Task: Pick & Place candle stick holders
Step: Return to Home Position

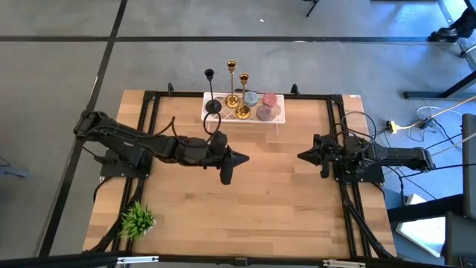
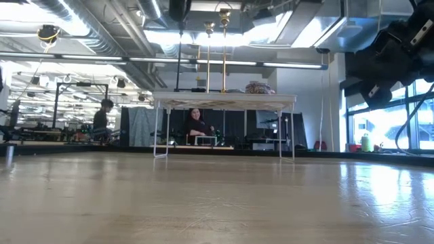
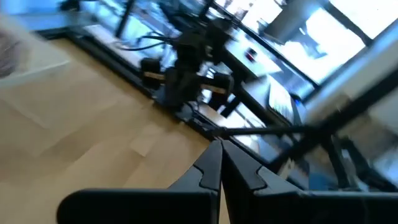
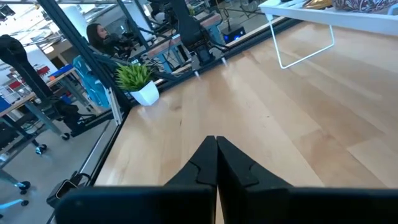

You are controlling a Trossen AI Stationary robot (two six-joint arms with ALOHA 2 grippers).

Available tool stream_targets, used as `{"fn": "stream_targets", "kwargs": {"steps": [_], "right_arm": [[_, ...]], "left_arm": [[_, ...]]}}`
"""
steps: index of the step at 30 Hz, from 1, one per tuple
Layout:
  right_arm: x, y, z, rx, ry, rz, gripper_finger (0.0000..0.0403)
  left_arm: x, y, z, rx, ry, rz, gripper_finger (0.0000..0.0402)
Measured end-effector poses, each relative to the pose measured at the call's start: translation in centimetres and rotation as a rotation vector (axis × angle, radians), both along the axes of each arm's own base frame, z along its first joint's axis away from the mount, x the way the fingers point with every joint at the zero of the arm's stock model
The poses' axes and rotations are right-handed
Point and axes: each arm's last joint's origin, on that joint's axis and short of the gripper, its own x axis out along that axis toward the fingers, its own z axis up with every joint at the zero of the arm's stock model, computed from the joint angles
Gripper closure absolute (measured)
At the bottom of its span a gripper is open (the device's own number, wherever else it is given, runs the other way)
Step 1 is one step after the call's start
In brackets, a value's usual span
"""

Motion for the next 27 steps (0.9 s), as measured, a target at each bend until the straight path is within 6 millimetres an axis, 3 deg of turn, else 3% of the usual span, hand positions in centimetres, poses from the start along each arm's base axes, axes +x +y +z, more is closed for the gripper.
{"fn": "stream_targets", "kwargs": {"steps": [4,10,19,24,27], "right_arm": [[0.0,0.0,0.0,-0.003,0.000,0.001,0.0403],[0.0,0.0,0.0,-0.003,0.000,0.001,0.0403],[0.0,0.0,0.0,-0.003,0.000,0.002,0.0403],[0.0,0.0,0.0,-0.003,0.000,0.004,0.0403],[0.0,0.0,0.0,-0.003,0.000,0.004,0.0403]], "left_arm": [[-0.2,0.2,-0.5,0.107,0.009,-0.097,0.0400],[-2.1,0.6,-3.6,0.123,-0.053,-0.119,0.0400],[-10.9,2.4,-4.9,0.251,-0.316,-0.055,0.0400],[-14.0,3.0,-6.8,0.483,-0.273,-0.069,0.0400],[-15.3,3.3,-8.4,0.514,-0.241,-0.048,0.0400]]}}
